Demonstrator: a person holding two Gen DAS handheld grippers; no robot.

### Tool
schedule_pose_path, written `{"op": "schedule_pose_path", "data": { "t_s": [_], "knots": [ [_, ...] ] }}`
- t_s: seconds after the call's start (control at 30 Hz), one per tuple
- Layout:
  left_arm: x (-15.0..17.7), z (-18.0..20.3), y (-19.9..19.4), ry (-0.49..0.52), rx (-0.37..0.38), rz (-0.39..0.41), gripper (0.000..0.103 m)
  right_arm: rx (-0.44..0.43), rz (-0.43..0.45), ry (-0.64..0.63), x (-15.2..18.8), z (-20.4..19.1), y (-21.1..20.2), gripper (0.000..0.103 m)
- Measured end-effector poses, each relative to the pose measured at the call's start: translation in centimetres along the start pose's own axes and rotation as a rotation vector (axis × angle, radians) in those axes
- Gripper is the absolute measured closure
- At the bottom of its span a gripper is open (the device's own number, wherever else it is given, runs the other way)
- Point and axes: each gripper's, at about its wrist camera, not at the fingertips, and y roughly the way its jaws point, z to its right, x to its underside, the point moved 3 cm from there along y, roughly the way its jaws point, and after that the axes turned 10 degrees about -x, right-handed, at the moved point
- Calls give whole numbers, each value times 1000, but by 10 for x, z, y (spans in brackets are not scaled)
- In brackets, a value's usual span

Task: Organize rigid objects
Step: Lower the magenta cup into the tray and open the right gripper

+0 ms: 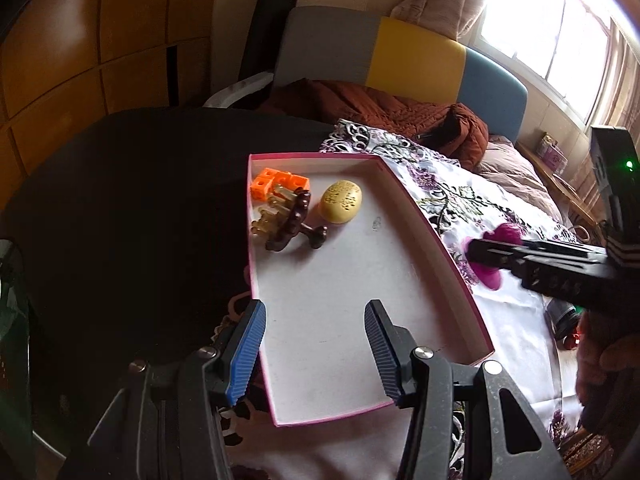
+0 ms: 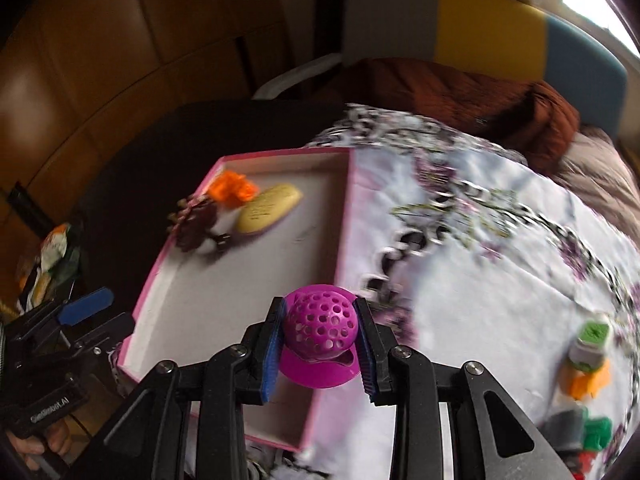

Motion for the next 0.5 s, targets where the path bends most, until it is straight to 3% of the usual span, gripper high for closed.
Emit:
{"op": "schedule_pose_path", "data": {
  "t_s": [0.2, 0.5],
  "knots": [
    [1, -13, 3, -29, -15, -1, 51, 29, -40, -58, -20, -18, 37, 70],
    [1, -27, 11, -55, -35, -15, 51, 116, -142, -63, -37, -5, 103, 70]
  ]
}}
